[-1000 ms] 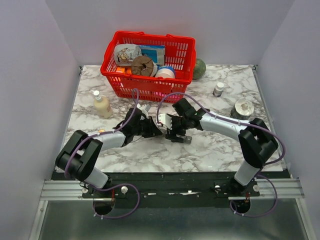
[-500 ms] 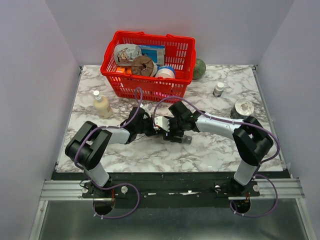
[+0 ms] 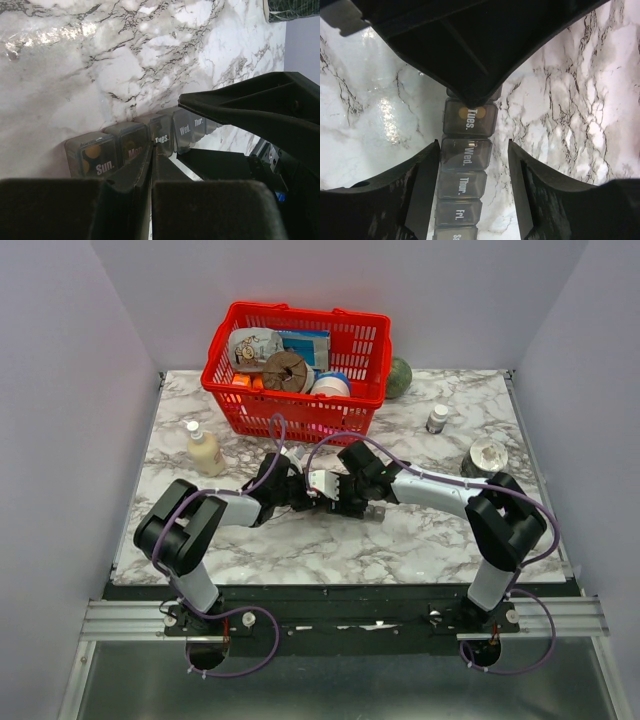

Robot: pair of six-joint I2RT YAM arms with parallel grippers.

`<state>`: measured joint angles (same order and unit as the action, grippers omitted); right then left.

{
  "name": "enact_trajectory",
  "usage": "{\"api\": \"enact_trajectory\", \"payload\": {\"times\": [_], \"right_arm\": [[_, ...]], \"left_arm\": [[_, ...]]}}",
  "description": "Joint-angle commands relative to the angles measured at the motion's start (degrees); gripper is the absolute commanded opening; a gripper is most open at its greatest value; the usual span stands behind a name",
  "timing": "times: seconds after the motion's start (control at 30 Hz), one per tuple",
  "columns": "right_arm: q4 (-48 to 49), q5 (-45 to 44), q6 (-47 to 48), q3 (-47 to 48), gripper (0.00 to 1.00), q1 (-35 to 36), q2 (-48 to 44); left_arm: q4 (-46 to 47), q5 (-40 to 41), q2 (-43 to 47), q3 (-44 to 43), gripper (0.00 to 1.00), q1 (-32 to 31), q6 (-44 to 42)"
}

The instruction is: Sort the pills into containers

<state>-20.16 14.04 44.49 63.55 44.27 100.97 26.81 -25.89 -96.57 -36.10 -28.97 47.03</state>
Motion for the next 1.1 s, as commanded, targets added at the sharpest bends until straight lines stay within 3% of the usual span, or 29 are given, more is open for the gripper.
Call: {"api": "enact_trajectory", "payload": {"times": [0.0, 1.07], "right_arm": [[1.8, -2.1, -0.1, -0.9, 0.63, 0.4, -2.1], [6.8, -9.2, -1.6, -1.2, 0.54, -1.2, -3.9]], "left_arm": [[-5.2, 1.9, -2.7, 0.0, 0.10, 0.7, -1.6], [-7.0, 1.0, -4.8, -0.5, 0.08, 1.3, -3.4]]}}
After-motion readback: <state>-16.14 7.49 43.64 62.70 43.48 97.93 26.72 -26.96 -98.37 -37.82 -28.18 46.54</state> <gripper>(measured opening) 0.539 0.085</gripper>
